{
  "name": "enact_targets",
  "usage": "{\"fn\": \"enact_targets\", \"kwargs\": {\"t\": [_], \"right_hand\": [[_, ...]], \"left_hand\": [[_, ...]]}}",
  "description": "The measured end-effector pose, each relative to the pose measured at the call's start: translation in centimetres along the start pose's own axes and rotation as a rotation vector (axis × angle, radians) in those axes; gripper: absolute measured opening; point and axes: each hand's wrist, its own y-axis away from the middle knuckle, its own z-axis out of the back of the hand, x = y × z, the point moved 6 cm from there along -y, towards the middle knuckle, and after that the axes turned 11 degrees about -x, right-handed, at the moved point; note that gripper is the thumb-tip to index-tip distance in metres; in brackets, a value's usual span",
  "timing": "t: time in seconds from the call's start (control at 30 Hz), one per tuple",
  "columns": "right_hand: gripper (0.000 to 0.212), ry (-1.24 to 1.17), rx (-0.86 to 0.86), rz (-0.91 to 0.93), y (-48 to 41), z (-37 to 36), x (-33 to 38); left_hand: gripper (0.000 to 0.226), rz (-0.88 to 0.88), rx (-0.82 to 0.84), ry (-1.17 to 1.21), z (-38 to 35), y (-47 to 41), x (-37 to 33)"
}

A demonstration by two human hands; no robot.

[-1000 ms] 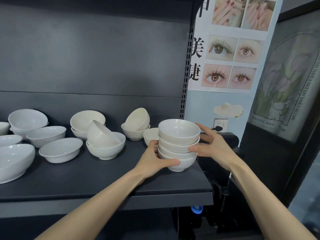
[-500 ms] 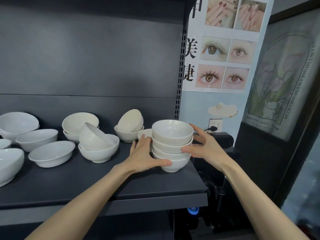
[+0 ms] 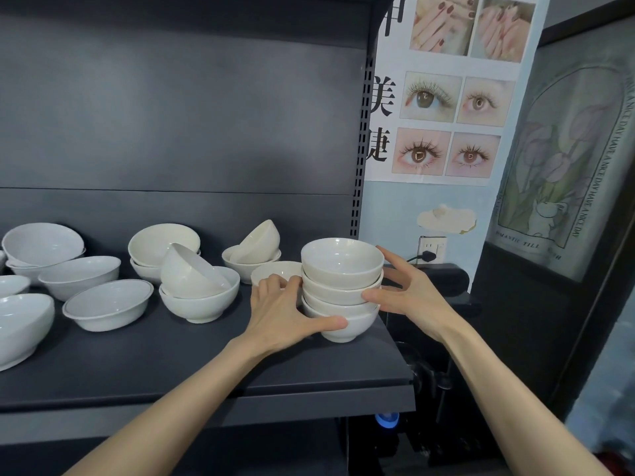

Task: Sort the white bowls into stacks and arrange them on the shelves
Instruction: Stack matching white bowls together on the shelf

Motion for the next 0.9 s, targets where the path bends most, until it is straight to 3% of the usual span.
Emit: {"fn": "enact_targets", "kwargs": {"t": [0.13,0.43,0.53,0.73,0.9], "right_hand": [[0.072,-0.012,0.025,0.017,-0.4,0.0,-0.1],[0.067,-0.012,0.032,0.025,-1.9,1.3,-0.6],[0.069,-0.017,0.016,0.016,-3.0,1.9,-1.1],[0.073,-0.027,-0.019,-0.011,-6.0,2.6,-2.3],[0.077,-0.013,-0.045,-0.031,-9.3,2.4,-3.6]], "left_hand": [[0.106,-0.02,-0.044,-0.035,0.1,0.2,-0.3],[0.087,-0.05,-0.006,-0.015,-0.2,-1.3,-2.2],[0.105,-0.091,0.021,-0.077,-0.6,-2.6,-2.9],[0.08,-0.09,0.096,-0.161,-2.4,-6.3,-2.9],[0.075,-0.079,0.174,-0.231,-3.7,-10.1,-2.0]]}}
